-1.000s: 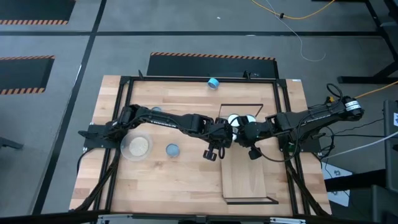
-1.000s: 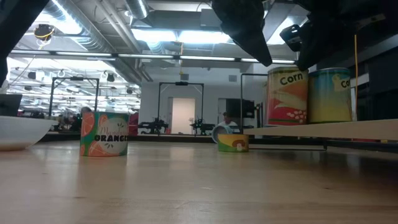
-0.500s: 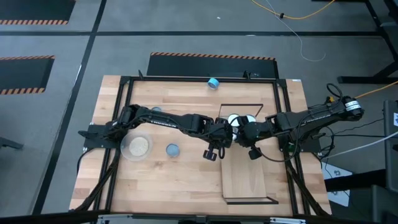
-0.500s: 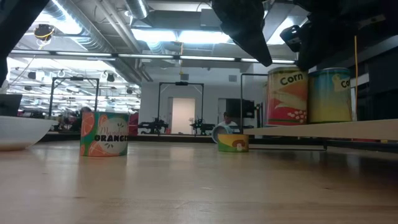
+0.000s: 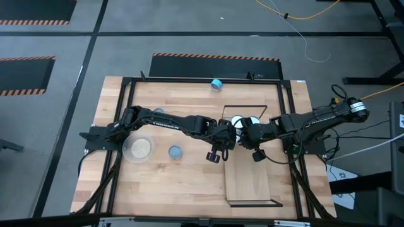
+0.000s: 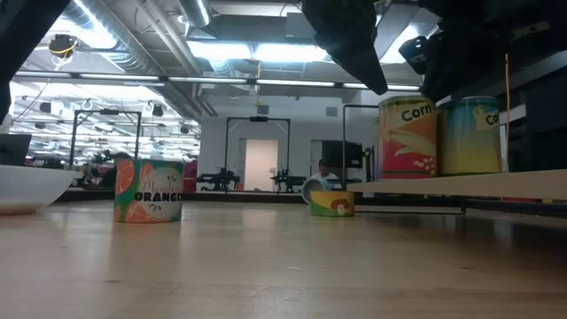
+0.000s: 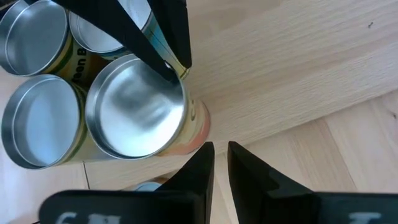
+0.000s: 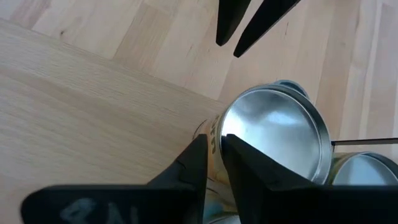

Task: Pick and place cans onto a shelf
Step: Put the orange can onto the shelf aligned with the light blue can

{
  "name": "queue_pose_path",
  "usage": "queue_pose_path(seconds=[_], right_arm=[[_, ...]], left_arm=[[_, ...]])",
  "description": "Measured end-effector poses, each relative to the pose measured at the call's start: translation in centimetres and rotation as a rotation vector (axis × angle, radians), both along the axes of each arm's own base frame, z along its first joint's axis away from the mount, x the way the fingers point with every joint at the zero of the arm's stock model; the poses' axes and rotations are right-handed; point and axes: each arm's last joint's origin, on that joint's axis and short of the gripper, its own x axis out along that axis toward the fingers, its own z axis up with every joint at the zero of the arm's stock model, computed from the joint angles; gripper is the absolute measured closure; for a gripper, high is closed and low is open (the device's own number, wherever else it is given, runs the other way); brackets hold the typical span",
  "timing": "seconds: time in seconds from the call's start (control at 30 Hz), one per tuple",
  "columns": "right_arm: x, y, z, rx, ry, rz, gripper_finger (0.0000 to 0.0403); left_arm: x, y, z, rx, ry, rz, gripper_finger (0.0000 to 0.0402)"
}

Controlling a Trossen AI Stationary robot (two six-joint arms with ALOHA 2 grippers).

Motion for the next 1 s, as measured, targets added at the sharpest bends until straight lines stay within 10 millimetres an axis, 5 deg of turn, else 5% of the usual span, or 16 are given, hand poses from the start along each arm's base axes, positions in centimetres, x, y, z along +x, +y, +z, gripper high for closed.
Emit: queue_pose_path(seconds=[0.43,1.0], right_arm=[[-2.0,-0.4,2.2,0.024,-0.096,-0.002,0.0339],[-4.7,-1.0,4.1,0.075,-0.164,-0.043,0.0339]], left_arm=[[-0.2,0.9,-0.2,0.079,0.024,0.065,0.0373],[0.6,2.4,-3.7,0.074,-0.033,0.102,0.039]])
